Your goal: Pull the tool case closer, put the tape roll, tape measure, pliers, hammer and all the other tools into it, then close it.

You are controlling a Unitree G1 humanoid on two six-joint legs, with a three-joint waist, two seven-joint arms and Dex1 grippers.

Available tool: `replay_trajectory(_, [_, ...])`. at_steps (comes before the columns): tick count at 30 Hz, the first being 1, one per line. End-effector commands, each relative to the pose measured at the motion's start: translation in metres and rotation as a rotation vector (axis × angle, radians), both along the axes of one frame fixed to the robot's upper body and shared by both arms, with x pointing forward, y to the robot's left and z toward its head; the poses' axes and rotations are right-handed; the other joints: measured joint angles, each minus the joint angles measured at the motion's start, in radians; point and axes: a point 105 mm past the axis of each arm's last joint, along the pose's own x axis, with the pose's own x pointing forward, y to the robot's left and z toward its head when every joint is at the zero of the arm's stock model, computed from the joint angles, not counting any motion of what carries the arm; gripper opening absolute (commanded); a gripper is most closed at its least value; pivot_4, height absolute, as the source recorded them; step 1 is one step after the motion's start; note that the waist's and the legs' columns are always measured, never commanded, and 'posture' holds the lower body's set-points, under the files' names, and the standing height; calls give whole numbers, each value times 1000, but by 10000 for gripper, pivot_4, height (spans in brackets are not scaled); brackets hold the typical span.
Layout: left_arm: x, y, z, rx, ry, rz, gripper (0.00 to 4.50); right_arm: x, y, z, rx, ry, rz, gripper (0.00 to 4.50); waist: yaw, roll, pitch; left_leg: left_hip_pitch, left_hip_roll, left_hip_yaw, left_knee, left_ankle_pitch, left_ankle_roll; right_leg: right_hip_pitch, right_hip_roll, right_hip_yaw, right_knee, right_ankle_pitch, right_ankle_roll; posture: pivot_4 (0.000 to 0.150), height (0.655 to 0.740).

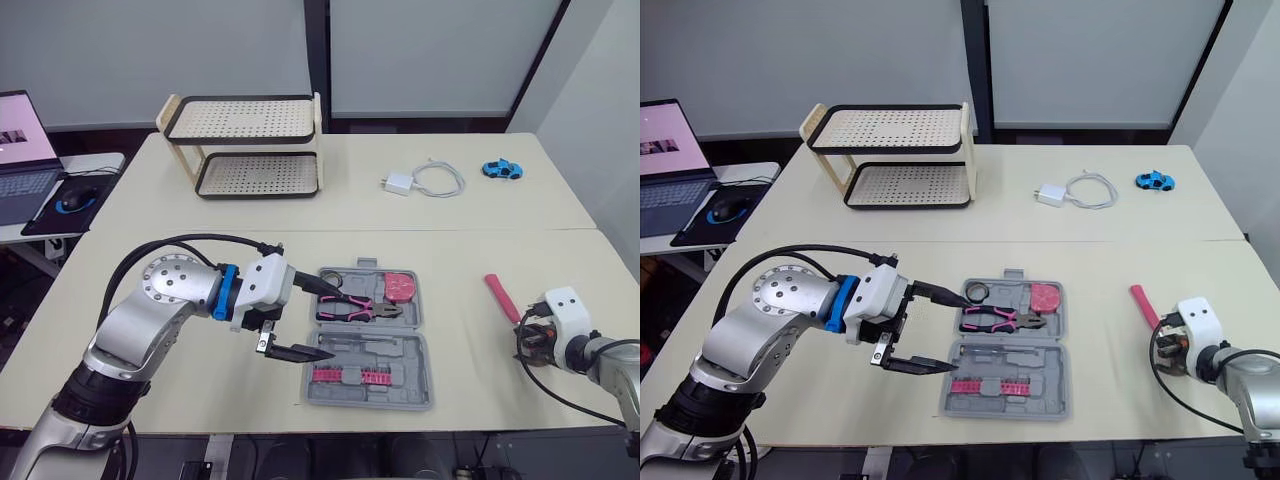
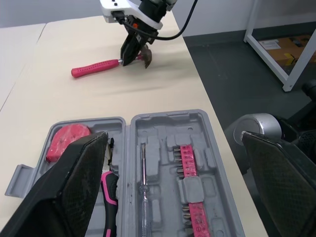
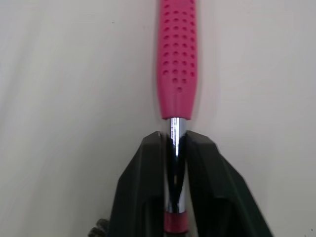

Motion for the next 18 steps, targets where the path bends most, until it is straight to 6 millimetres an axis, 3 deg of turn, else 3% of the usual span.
replay_trajectory(1, [3, 13, 0, 30, -27, 23, 45000, -1, -6, 15, -32, -32, 22, 719, 0, 0, 0, 0, 0, 0, 0, 0, 0, 0, 0, 0, 0, 0, 0, 1500, 7400])
replay_trajectory(6, [6, 32, -7, 77, -39, 55, 45000, -1, 1, 40, -103, -58, 157, 719, 0, 3, 2, 0, 0, 0, 0, 0, 0, -1, 0, 0, 0, 0, 0, 1500, 7400])
replay_trajectory(12, [-4, 66, -20, 175, -36, 99, 45000, -21, 47, 82, -253, 6, 543, 718, -7, 9, 5, 0, 1, -1, -2, 0, 0, -3, 1, 2, 0, 0, 0, 1500, 7400])
replay_trajectory(18, [-15, 73, -33, 213, -26, 119, 45000, -38, 95, 101, -375, 45, 838, 718, 0, 8, 6, -1, 2, -2, -1, 0, 0, -2, 0, 0, -1, 0, 0, 1500, 7400])
